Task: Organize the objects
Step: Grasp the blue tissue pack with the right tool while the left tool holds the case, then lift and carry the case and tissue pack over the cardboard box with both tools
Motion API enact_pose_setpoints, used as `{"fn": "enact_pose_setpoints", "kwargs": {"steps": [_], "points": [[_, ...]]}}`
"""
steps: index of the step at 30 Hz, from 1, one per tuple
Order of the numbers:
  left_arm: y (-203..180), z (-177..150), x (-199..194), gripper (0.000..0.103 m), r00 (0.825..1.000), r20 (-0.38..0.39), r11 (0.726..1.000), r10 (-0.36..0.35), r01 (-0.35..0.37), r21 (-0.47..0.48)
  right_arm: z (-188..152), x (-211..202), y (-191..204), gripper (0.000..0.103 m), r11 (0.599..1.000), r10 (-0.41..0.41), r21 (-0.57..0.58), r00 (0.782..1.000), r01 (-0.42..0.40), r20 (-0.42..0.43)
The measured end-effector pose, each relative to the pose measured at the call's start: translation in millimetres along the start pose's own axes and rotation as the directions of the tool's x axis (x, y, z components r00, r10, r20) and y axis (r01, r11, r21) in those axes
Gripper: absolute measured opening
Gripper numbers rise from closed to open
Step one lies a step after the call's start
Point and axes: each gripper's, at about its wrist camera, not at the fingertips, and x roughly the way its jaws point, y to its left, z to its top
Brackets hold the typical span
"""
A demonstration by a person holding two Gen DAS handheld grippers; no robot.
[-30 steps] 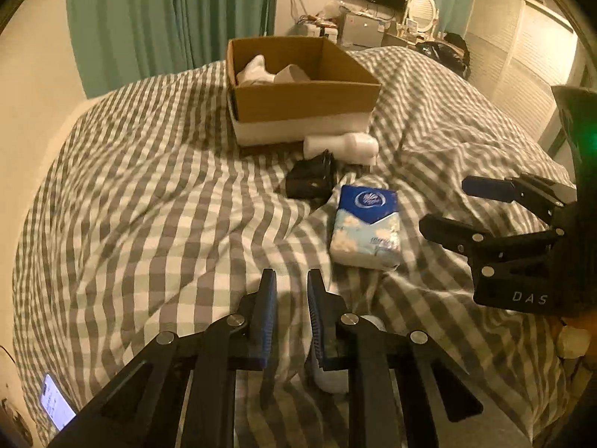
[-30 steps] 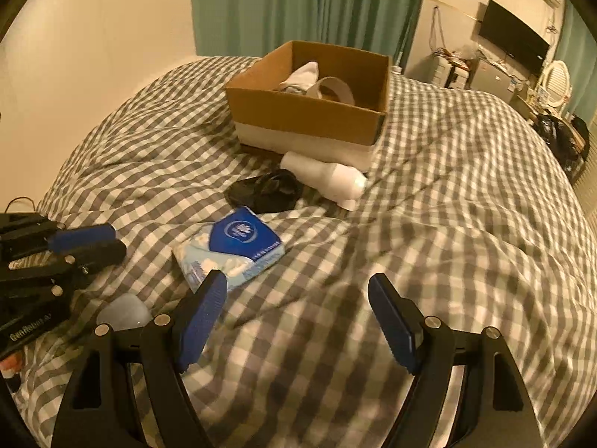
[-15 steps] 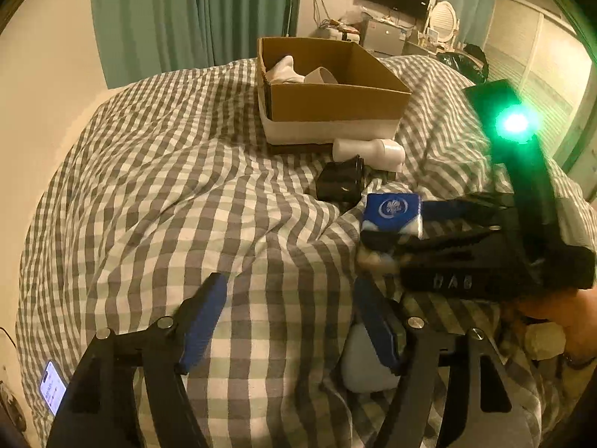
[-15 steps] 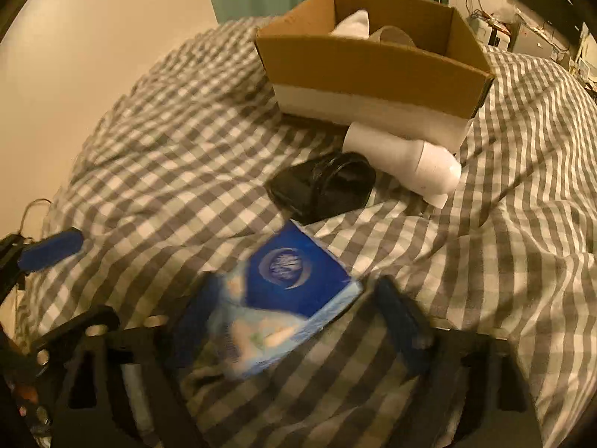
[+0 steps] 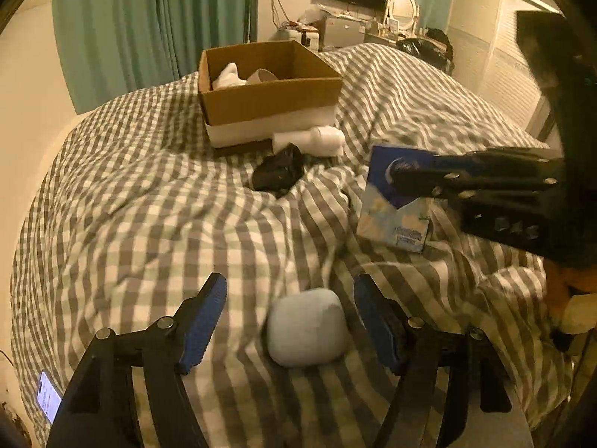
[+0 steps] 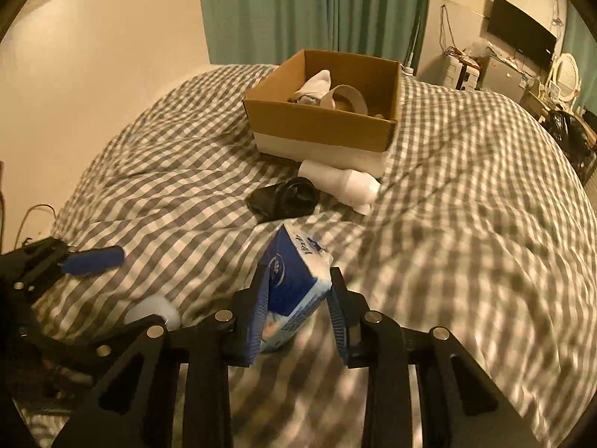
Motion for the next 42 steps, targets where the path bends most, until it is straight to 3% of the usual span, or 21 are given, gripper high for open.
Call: {"fn": "enact_pose_setpoints", "kwargs": {"steps": [2, 4, 5, 10, 16, 18, 21, 28, 42], "points": [[-5.3, -2.8, 2.5, 0.065, 0.999, -0.021, 0.999, -0.043, 0.044, 0.015, -4.5, -7.7, -1.0, 0.030, 1.000, -0.004, 0.005, 1.000, 0.004, 0.011], [-9.3, -6.5, 7.9, 0.046, 0.997, -0.052, 0.998, -0.059, 0.060, 0.029, -7.4, -14.1, 0.2, 0.029, 1.000, -0.009, 0.001, 1.000, 0.009, 0.020], [-11.2, -8.3, 11.7, 0.044, 0.996, -0.066, 0.998, -0.051, 0.053, 0.033, -8.3, -16.1, 1.6, 0.028, 1.000, -0.011, -0.002, 1.000, 0.011, 0.026], [-6.1, -10.0, 28.4, 0.047, 0.991, -0.121, 0.998, -0.059, 0.060, -0.002, -9.6, -22.3, 7.7, 0.028, 0.999, -0.021, -0.023, 0.999, 0.022, 0.043], [-11.4, -12.4, 45.6, 0.051, 0.981, -0.187, 0.999, -0.044, 0.049, 0.022, -11.6, -18.7, 9.6, 0.028, 0.999, -0.021, -0.028, 0.999, 0.022, 0.034], [-11.3, -11.3, 45.1, 0.049, 0.982, -0.183, 0.998, -0.049, 0.053, 0.019, -12.5, -18.3, 10.6, 0.028, 0.999, -0.025, -0.031, 0.999, 0.026, 0.033], [-7.4, -9.9, 41.8, 0.034, 0.985, -0.167, 0.999, -0.049, 0.049, -0.003, -12.6, -17.9, 10.9, 0.028, 0.999, -0.026, -0.033, 0.999, 0.027, 0.032], [8.5, -1.1, 20.0, 0.030, 0.996, -0.087, 0.996, -0.031, 0.024, -0.085, -12.0, -17.9, 13.3, 0.027, 0.999, -0.026, -0.043, 0.999, 0.028, 0.044], [19.0, 54.8, -10.2, 0.030, 0.995, 0.044, 0.995, 0.084, -0.082, -0.056, 15.5, -27.4, 17.4, 0.026, 0.994, -0.047, -0.094, 0.996, 0.055, 0.081]]}}
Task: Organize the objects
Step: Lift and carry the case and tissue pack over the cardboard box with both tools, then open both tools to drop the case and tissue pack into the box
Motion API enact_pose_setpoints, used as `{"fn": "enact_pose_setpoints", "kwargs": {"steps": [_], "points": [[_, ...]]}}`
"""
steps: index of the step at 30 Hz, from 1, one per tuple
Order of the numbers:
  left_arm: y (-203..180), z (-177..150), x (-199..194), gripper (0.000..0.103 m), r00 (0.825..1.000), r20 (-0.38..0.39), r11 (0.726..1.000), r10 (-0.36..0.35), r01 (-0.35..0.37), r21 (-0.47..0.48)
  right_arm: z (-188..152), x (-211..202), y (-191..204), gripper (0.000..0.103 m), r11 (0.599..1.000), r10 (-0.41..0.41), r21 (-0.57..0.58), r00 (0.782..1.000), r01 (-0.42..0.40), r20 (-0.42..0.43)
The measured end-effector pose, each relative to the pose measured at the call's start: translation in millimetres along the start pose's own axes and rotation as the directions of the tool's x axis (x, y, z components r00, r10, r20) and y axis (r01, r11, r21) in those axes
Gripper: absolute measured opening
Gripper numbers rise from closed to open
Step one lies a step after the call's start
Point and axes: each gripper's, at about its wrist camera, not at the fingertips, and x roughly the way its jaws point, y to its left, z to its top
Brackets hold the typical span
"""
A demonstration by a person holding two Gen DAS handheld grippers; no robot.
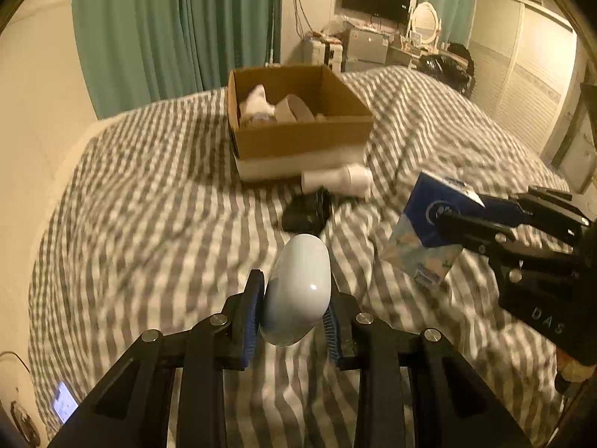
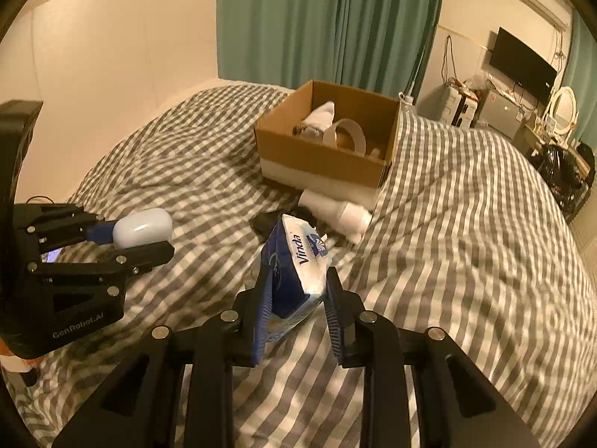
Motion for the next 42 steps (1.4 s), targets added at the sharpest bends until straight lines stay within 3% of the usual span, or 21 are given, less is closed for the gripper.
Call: {"fn": "enact_pose_setpoints", "kwargs": {"steps": [12, 21, 30, 37, 42], "points": [[5.2, 82.9, 7.8, 0.030, 0.997, 0.074, 0.999, 0.027, -0.028, 0.018, 73.1, 1.9, -28.2, 0.026, 0.999, -0.049, -0.013, 0.996, 0.050, 0.074], [19.3, 154.7, 35.5, 0.030, 0.990, 0.121, 0.997, 0.074, -0.077, 0.022, 130.1, 19.7, -57.4, 0.026, 0.998, -0.054, -0.022, 0.992, 0.057, 0.115], [24.0, 210.5, 92.8, 0.030, 0.988, 0.118, 0.993, 0.098, -0.106, 0.059, 182.7, 77.2, -94.5, 0.026, 0.999, -0.041, 0.031, 0.993, 0.037, 0.115], [34.9, 229.7, 148.1, 0.030, 0.992, 0.081, 0.993, 0.096, -0.100, 0.056, 211.6, 133.8, -103.3, 0.026, 0.999, -0.034, 0.024, 0.995, 0.032, 0.095], [39.8, 232.4, 188.2, 0.030, 0.995, 0.038, 0.993, 0.093, -0.095, 0.063, 212.7, 173.1, -104.4, 0.026, 0.999, -0.032, 0.008, 0.998, 0.031, 0.058]]}}
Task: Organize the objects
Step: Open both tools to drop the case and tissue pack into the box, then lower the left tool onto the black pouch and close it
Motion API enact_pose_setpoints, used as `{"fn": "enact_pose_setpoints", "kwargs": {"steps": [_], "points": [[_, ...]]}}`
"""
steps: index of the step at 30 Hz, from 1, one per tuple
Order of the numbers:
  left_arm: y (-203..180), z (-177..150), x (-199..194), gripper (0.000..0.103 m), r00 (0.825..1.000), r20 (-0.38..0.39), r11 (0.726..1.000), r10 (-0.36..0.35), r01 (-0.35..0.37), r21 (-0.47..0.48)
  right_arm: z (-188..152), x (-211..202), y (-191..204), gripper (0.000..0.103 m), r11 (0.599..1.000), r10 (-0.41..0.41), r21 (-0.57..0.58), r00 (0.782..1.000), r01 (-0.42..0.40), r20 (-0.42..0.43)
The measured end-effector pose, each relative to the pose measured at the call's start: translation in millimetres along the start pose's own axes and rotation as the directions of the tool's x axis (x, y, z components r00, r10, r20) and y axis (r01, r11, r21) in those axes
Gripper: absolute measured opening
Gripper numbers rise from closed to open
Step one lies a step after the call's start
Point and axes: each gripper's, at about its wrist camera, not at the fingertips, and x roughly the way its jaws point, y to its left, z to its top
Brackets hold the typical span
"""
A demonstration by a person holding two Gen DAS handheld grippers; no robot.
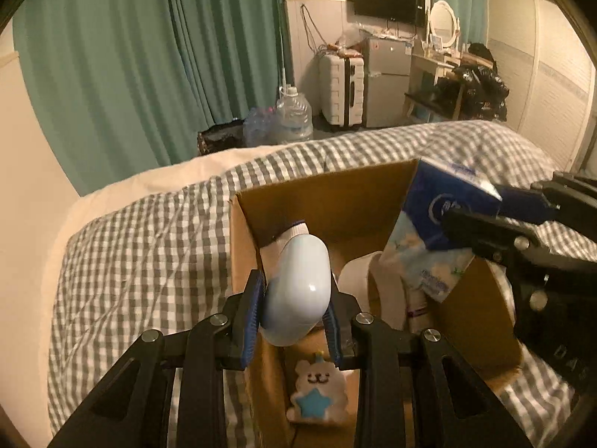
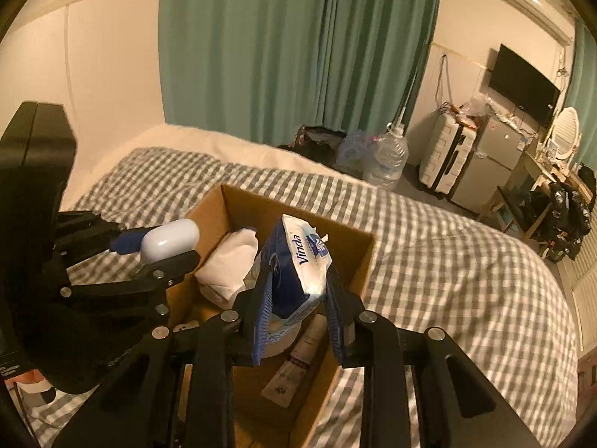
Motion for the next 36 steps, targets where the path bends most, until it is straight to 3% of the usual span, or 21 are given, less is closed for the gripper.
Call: {"fn": "enact_pose_setpoints", "kwargs": {"steps": [7, 9, 10, 11, 13, 19, 28, 36], "points": [[-2.4, -3.3, 23.7, 0.030, 0.999, -0.024, 0.998, -0.036, 0.037, 0.049, -14.6, 27.6, -8.5, 0.029, 0.998, 0.033, 0.046, 0.999, -0.032, -0.040], [-2.8, -4.1, 23.2, 0.032, 0.998, -0.033, 0.998, -0.046, 0.048, 0.049, -15.7, 20.3, -16.0, 0.041, 0.996, 0.039, 0.079, 0.999, -0.037, -0.017], [-3.6, -4.8, 20.4, 0.034, 0.998, -0.031, 0.997, -0.052, 0.053, 0.049, -15.3, 14.3, -20.1, 0.052, 0.994, 0.041, 0.098, 0.999, -0.040, -0.004], [-5.6, -5.3, 14.6, 0.037, 0.998, -0.028, 0.997, -0.056, 0.057, 0.051, -15.7, 7.5, -26.1, 0.061, 0.993, 0.042, 0.113, 0.999, -0.042, 0.008], [-8.5, -5.9, 2.1, 0.071, 0.999, -0.012, 0.997, -0.045, 0.046, 0.056, -13.8, -9.1, -34.4, 0.062, 0.988, 0.043, 0.144, 0.998, -0.049, 0.042], [-12.1, -7.3, -44.1, 0.086, 1.000, 0.028, 0.999, -0.008, 0.007, 0.053, -10.5, -56.4, -44.2, 0.069, 0.991, -0.003, 0.131, 0.998, -0.006, 0.068], [-8.0, -41.8, -104.1, 0.096, 0.994, 0.056, 0.996, 0.092, -0.091, -0.020, -49.3, -114.4, -34.3, 0.087, 0.997, -0.045, 0.071, 0.997, 0.040, 0.068], [-7.1, -89.1, -116.7, 0.099, 0.993, 0.055, 0.992, 0.108, -0.104, -0.077, -106.4, -107.2, -20.0, 0.088, 0.994, 0.019, 0.108, 1.000, -0.018, -0.014]]}}
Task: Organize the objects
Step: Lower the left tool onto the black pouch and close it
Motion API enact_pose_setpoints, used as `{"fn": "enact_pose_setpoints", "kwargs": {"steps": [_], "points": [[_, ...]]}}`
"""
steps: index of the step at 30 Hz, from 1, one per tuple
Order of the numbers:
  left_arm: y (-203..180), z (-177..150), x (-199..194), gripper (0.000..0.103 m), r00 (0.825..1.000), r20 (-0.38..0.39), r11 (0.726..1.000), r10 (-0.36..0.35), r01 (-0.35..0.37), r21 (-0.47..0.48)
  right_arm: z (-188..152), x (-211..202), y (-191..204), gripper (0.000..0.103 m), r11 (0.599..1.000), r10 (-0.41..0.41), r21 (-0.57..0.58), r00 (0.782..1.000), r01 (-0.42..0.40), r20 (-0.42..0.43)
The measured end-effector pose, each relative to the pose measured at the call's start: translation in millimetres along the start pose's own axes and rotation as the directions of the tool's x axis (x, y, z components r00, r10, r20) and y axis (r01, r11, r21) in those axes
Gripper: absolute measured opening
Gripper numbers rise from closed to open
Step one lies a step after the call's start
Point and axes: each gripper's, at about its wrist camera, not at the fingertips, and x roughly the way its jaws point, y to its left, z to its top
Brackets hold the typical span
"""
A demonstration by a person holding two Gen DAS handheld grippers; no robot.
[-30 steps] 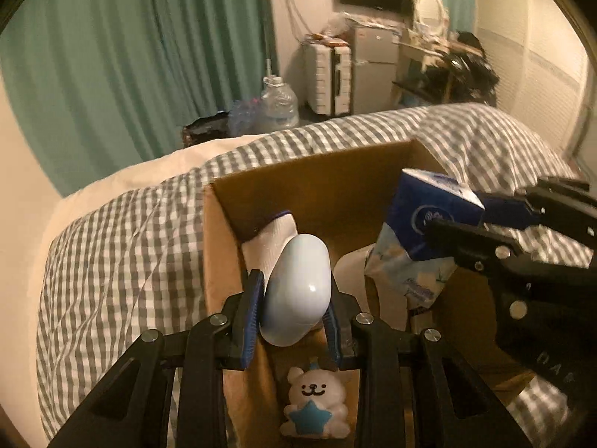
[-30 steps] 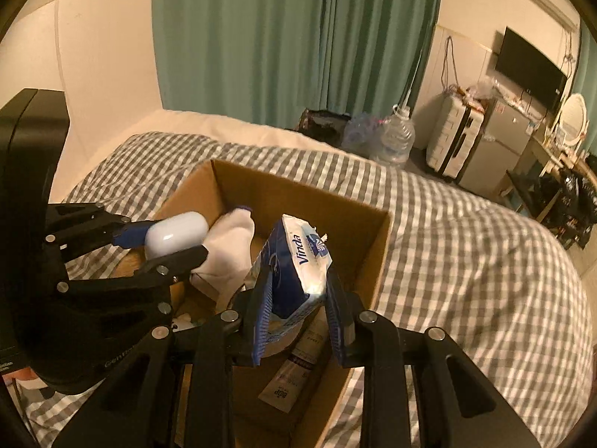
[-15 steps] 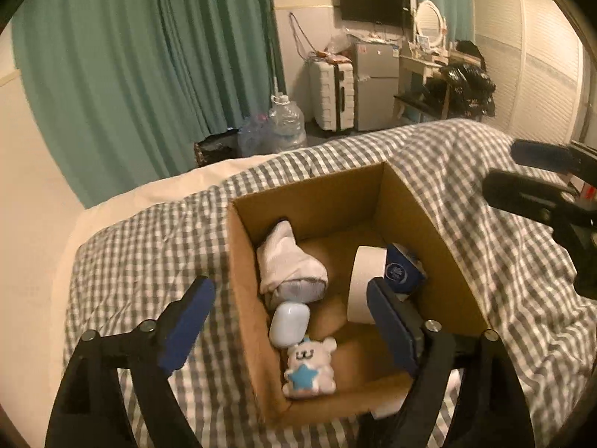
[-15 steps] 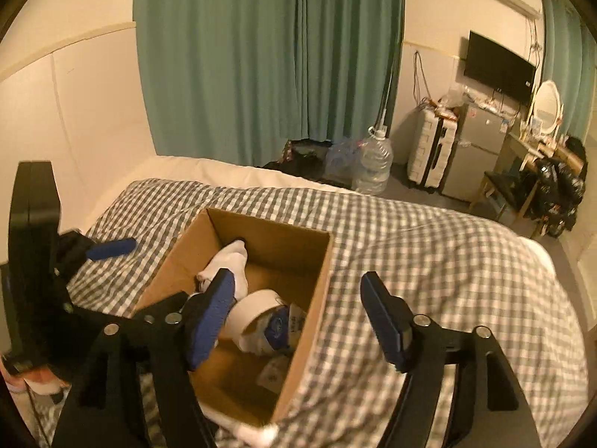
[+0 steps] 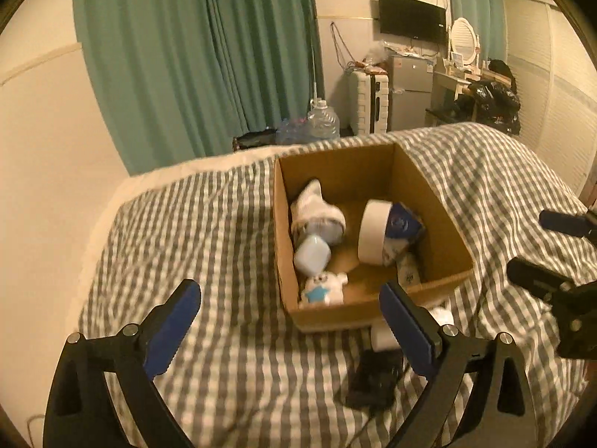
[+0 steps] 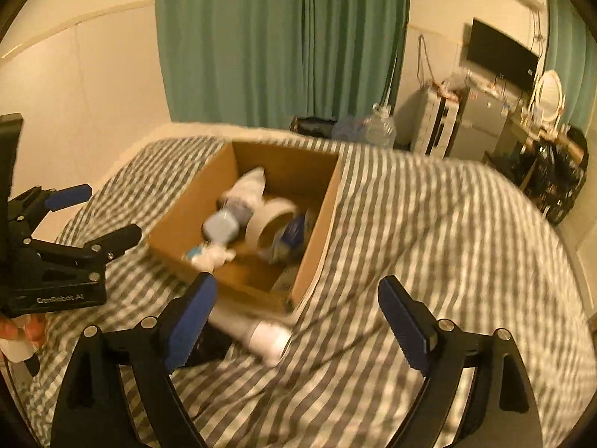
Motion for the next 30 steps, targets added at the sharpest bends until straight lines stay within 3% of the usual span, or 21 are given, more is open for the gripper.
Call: {"fn": "enact_pose_setpoints", "kwargs": {"steps": [10, 17, 21, 23, 25, 27, 30], "points": [[-24.4, -59.2, 48.6, 0.099, 0.983, -0.163, 0.996, -0.088, 0.086, -0.021, -52.7, 65.3, 5.7, 0.088, 0.996, -0.076, 0.046, 0.988, 0.083, -0.137], [-62.3, -89.2, 70.1, 0.099, 0.962, -0.241, 0.986, -0.128, 0.151, 0.076, -59.4, 77.7, 3.3, 0.088, 0.995, -0.073, 0.057, 0.983, 0.083, -0.166], [-79.2, -100.6, 84.2, 0.099, 0.962, -0.267, 0.984, -0.055, 0.098, 0.151, -60.1, 77.4, 9.5, 0.088, 0.995, -0.088, 0.034, 0.982, 0.095, -0.166], [-79.4, -102.4, 86.0, 0.090, 0.959, -0.269, 0.984, -0.088, 0.126, 0.126, -60.9, 77.1, 10.0, 0.088, 0.994, -0.094, 0.036, 0.982, 0.102, -0.164], [-78.3, -103.2, 88.2, 0.065, 0.955, -0.277, 0.984, -0.106, 0.141, 0.108, -61.4, 76.8, 9.1, 0.088, 0.994, -0.095, 0.041, 0.982, 0.103, -0.164], [-78.0, -105.4, 92.6, 0.049, 0.945, -0.303, 0.982, -0.127, 0.163, 0.097, -61.9, 76.4, 8.2, 0.088, 0.993, -0.098, 0.046, 0.981, 0.107, -0.165], [-76.7, -105.7, 90.0, 0.047, 0.948, -0.293, 0.983, -0.127, 0.161, 0.094, -62.8, 77.9, 9.7, 0.088, 0.993, -0.105, 0.041, 0.980, 0.114, -0.168]]}}
